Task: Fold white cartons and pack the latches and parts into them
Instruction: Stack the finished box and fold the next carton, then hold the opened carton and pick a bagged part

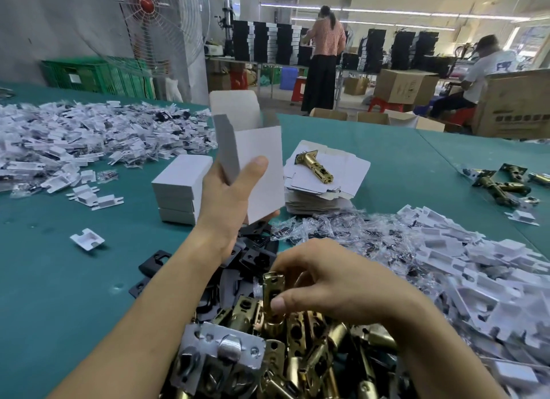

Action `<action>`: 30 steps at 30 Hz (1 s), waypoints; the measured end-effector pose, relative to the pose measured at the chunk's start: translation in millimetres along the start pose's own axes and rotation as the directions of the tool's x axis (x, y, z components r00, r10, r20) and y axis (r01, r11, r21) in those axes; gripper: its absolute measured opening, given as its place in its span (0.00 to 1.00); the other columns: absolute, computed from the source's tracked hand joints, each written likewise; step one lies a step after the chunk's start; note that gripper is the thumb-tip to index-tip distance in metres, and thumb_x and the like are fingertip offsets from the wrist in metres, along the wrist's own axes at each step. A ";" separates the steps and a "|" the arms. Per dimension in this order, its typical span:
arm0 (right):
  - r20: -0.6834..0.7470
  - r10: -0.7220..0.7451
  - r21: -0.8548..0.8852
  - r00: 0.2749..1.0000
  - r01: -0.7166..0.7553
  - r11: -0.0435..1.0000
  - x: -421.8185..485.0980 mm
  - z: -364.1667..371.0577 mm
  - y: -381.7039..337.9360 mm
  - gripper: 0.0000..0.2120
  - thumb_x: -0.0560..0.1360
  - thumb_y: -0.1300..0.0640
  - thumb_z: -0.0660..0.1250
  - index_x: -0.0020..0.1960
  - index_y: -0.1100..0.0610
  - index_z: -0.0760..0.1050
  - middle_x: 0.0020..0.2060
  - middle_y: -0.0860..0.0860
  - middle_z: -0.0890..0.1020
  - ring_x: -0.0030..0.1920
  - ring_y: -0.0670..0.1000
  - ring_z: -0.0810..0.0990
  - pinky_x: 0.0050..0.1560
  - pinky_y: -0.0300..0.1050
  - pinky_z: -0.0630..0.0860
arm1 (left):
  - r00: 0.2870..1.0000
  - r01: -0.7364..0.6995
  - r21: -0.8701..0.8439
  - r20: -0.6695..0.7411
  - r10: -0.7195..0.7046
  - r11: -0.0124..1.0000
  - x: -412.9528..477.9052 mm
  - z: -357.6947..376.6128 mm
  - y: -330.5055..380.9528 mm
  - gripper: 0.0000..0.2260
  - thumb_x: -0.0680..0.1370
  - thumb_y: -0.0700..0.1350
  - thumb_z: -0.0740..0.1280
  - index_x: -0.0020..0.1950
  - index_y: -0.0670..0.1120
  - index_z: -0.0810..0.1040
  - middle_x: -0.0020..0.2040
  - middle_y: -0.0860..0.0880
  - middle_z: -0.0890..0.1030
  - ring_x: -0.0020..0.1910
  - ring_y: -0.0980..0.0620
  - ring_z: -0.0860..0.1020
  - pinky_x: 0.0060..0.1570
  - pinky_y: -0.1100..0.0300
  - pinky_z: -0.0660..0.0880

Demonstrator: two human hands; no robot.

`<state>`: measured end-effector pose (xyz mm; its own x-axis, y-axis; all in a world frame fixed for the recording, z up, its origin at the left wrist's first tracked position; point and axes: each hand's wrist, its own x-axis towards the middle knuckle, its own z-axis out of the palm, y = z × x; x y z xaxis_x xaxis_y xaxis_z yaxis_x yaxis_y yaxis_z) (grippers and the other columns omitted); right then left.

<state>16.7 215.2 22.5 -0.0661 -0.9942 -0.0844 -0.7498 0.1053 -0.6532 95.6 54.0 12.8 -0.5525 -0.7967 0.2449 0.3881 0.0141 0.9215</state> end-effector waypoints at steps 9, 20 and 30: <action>-0.105 0.189 0.268 0.976 -0.155 0.951 -2.1 -1.5 5.8 0.07 0.78 0.57 0.69 0.50 0.59 0.74 0.43 0.61 0.84 0.43 0.60 0.85 0.46 0.62 0.82 | 0.985 -0.130 0.035 -0.110 0.133 0.991 5.4 -6.7 -1.1 0.12 0.71 0.35 0.77 0.50 0.46 0.80 0.41 0.52 0.85 0.41 0.48 0.85 0.34 0.51 0.82; -0.560 0.302 0.492 0.772 0.017 0.870 -4.1 -21.6 13.2 0.02 0.78 0.60 0.69 0.47 0.55 0.77 0.37 0.51 0.85 0.38 0.53 0.86 0.42 0.50 0.83 | 0.998 -0.022 0.141 0.054 0.015 0.990 -1.2 -6.0 -3.4 0.14 0.66 0.50 0.79 0.49 0.50 0.83 0.47 0.51 0.87 0.47 0.52 0.85 0.42 0.57 0.82; -0.911 -0.177 0.013 0.372 0.454 0.891 -32.2 -56.9 3.7 0.16 0.78 0.67 0.67 0.60 0.52 0.73 0.49 0.49 0.80 0.52 0.50 0.83 0.49 0.45 0.82 | 0.907 0.037 0.384 0.375 -0.193 0.923 -8.9 -6.5 -6.1 0.18 0.62 0.45 0.83 0.50 0.49 0.86 0.47 0.49 0.87 0.47 0.52 0.85 0.46 0.59 0.82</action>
<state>-21.3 246.5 65.6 -0.4922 -0.4065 0.7697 -0.6896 -0.3576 -0.6298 102.9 57.1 3.1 -0.8521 -0.4991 0.1575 0.0543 0.2150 0.9751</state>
